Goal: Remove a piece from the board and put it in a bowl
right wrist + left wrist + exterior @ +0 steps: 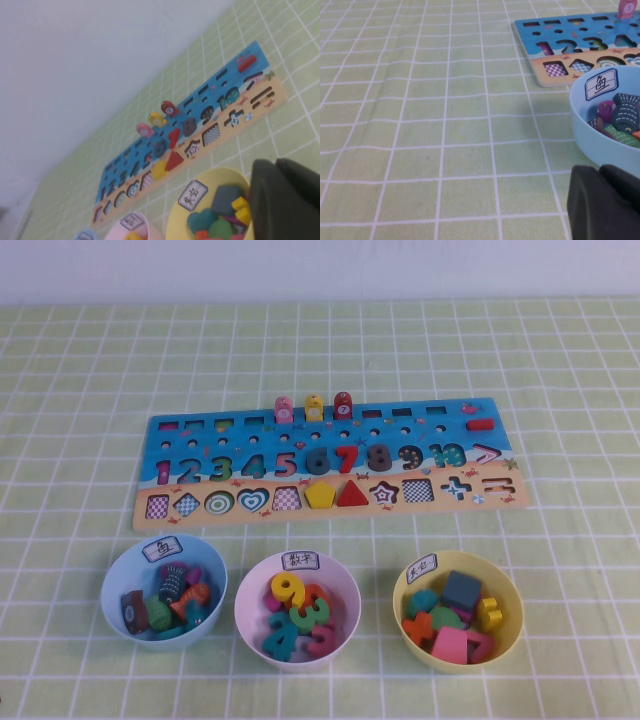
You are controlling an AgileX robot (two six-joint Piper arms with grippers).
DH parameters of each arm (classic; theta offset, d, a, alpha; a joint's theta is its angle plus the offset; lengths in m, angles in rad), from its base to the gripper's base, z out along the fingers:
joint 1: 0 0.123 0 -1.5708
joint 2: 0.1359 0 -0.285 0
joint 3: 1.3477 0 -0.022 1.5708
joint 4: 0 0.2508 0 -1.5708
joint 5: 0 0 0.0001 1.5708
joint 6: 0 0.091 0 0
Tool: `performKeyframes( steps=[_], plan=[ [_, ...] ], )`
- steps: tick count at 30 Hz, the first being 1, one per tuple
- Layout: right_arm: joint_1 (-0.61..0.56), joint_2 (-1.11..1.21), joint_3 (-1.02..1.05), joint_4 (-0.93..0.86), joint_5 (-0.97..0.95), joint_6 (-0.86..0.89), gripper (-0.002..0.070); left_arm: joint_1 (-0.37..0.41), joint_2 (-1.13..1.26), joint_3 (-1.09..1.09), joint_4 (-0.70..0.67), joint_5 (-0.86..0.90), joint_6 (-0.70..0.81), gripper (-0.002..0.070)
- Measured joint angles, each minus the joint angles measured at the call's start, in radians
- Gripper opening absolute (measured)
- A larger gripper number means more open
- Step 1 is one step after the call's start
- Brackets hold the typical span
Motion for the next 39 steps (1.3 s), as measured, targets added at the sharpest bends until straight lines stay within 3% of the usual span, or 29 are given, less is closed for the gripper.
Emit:
performKeyframes(
  steps=[12, 19, 31, 39],
  plan=[
    [0.0, 0.556, -0.519, -0.497, 0.446, -0.004, -0.0017, 0.0, 0.0, 0.0, 0.0, 0.0, 0.0, -0.0005],
    [0.0, 0.862, -0.841, -0.551, 0.705, -0.071, -0.0017, 0.0, 0.0, 0.0, 0.0, 0.0, 0.0, -0.0005],
    [0.007, 1.142, -1.056, -0.619, 0.764, -0.098, -0.0017, 0.0, 0.0, 0.0, -0.066, 0.0, 0.0, -0.0005],
    [0.233, 1.364, -1.22, -0.939, 0.821, 0.1, -0.0017, 0.0, 0.0, 0.0, -0.095, 0.0, 0.0, -0.0005]
  ],
)
